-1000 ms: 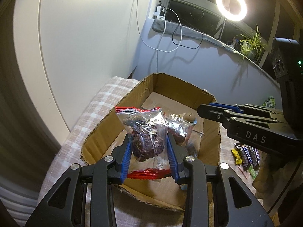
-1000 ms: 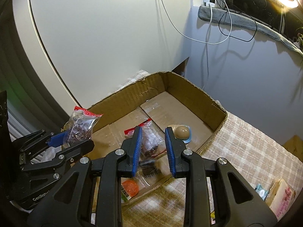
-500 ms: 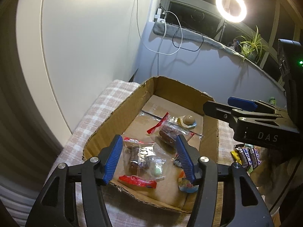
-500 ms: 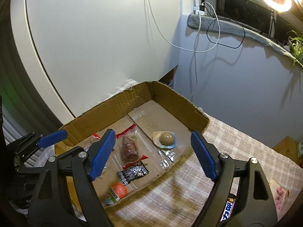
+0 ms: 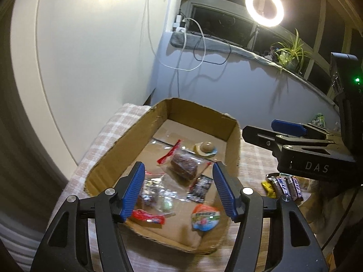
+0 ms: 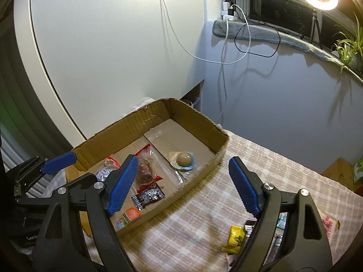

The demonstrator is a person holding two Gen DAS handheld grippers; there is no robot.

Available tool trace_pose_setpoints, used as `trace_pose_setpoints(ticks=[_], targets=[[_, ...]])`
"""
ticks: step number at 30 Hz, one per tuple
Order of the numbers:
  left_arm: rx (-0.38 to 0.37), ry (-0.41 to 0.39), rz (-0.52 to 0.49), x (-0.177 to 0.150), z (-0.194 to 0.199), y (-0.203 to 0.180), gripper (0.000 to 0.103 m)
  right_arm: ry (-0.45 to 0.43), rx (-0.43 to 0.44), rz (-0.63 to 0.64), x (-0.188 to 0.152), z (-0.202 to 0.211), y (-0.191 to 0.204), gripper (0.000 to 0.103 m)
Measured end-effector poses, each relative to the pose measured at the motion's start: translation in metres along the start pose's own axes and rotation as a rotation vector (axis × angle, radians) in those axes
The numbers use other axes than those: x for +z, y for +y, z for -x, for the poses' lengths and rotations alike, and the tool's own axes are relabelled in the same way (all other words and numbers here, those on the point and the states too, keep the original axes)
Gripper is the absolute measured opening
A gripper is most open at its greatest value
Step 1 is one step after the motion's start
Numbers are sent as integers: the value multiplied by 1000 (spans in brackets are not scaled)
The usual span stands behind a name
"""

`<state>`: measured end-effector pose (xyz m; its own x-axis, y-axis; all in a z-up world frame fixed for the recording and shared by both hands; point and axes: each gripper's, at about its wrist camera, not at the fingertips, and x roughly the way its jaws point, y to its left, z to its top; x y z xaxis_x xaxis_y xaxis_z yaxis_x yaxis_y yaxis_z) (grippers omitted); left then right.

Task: Organize snacks
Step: 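Move both open grippers out of the box toward the bread loaf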

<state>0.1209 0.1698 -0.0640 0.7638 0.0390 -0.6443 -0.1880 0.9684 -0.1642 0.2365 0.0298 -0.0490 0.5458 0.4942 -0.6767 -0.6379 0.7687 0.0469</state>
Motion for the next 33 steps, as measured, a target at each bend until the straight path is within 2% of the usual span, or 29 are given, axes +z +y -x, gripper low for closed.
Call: trace_pose_setpoints(ticks=[6,10,11,14,15,19,33], targets=[[-21,0,-29,0,0,-20,62,-11,-21,-26,-6,14,-20,84],[-34,-1,-51,0,-1,-34,68,-7,-40,-41,-12,21,-34,86],[-38,-1,-57,1,-2,-37,68,-6,-44,-46,-13,23,-38,92],[-49,2,-72,1,-3,-49,73,-15,-54,-61,-20,29,-49,101],[-51,0,-75,1,-3,-51,77,-17,-57,-65,-22,31,-53,101],[-82,14,-95,1,-7,-65,79,-16,-73,-92,-30,37,-72,102],[-188,83,-172,-6,-29,-125,79,13,-140,-208,-66,67,-154,102]])
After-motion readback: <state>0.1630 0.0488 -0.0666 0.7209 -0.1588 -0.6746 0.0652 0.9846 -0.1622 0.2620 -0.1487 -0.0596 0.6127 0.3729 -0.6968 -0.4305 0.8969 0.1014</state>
